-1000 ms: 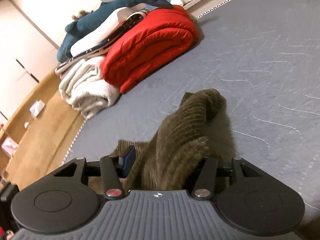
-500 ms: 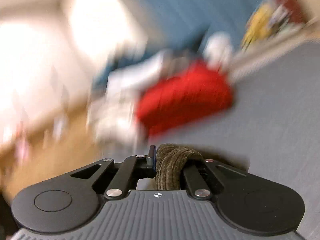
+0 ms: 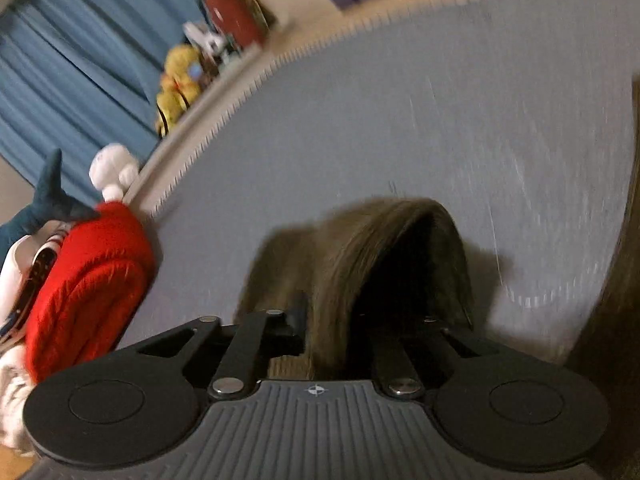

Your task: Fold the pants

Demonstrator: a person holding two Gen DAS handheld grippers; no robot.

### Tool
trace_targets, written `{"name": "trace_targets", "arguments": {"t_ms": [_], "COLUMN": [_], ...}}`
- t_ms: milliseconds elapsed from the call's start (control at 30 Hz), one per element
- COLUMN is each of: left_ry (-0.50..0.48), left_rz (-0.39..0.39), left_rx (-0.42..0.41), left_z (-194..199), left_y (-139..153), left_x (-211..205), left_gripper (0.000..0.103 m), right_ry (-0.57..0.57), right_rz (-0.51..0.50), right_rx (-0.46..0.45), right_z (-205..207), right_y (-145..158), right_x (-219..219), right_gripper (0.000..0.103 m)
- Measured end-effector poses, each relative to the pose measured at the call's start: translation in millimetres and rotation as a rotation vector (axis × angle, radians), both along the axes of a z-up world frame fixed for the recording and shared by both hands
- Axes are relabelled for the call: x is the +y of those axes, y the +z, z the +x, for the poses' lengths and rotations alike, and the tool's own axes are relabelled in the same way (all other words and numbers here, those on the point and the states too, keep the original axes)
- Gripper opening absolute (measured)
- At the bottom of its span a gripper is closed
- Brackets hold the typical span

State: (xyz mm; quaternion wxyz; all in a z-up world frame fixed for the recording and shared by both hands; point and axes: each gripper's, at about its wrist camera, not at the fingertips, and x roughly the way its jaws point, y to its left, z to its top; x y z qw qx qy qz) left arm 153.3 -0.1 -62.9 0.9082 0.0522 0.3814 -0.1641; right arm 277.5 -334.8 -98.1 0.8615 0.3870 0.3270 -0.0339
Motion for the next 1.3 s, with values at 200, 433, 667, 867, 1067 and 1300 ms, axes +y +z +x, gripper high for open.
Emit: {"name": "trace_targets", "arguments": {"t_ms": [200, 433, 667, 867, 1067, 1300], "left_ry": [-0.062, 0.016, 0.056, 0.062, 0.045, 0.005], "left_rz": [0.146, 0.131, 0.178, 0.138, 0.131, 0.051], "left_rx": [-0.014, 0.007, 0.06, 0.091, 0.084, -0.028], "left_z": [4, 8, -17, -29, -34, -28], "left_y": [-13, 14, 46, 54, 56, 50], "left_x": [-10, 17, 55, 77, 75, 67], "left_gripper": [0.069, 0.017, 0.015, 0.014, 0.014, 0.012], "right_ry": [0.036, -0.046, 0.085, -0.096, -0.157, 0.083], "right_rz": [0.197, 0.306, 0.377, 0.454, 0.51, 0.131], "right_rx": [0.014, -0.099, -0.268, -0.079, -0.031, -0.452], "right_z": [8, 8, 7, 19, 14, 21], "right_y": [-12, -1, 21, -25, -42, 75], "right_x": [-35, -56, -39, -62, -62, -36], "right_gripper": [0.04, 0.024, 0.034, 0.041, 0.027, 0.007]}}
